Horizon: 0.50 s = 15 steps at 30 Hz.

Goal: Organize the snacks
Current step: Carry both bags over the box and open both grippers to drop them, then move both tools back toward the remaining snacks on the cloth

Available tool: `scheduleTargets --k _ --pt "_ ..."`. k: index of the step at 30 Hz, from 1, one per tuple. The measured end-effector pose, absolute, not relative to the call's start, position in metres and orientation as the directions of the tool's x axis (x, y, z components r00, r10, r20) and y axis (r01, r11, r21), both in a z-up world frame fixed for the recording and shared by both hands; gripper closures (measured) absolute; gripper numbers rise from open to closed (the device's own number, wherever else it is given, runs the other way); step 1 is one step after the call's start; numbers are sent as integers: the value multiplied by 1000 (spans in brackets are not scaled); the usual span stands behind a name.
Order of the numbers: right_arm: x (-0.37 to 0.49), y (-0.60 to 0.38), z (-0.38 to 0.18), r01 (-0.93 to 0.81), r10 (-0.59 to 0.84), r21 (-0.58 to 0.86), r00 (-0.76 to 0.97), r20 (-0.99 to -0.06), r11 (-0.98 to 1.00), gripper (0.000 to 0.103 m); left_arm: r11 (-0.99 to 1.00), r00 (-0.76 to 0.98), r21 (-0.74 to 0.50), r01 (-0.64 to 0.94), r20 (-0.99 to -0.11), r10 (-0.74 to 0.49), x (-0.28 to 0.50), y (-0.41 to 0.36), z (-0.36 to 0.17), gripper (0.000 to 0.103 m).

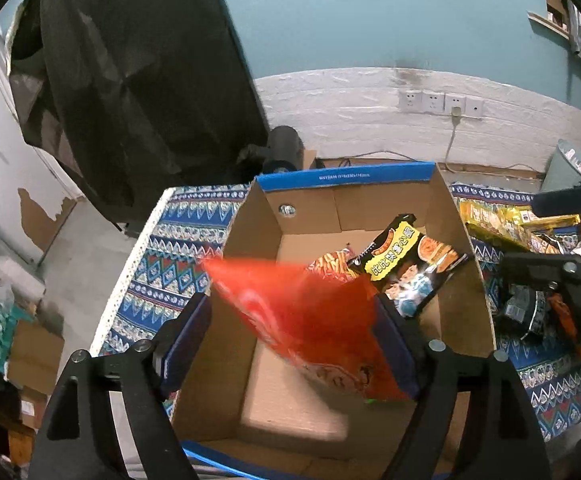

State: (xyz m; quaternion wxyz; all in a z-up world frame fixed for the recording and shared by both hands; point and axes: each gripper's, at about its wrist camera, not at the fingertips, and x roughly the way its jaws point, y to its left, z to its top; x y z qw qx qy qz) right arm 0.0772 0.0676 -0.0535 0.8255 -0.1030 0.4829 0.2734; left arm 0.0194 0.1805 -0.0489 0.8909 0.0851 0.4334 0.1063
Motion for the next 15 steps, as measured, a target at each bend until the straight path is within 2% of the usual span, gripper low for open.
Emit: scheduleTargets --k 2,15 --pt "74 61 -52 -548 350 92 387 -853 832 27 955 609 268 -130 -738 290 19 178 -45 15" --pt "59 12 -45 -503 322 78 420 -849 861 27 970 636 235 -66 -739 222 20 145 -35 15"
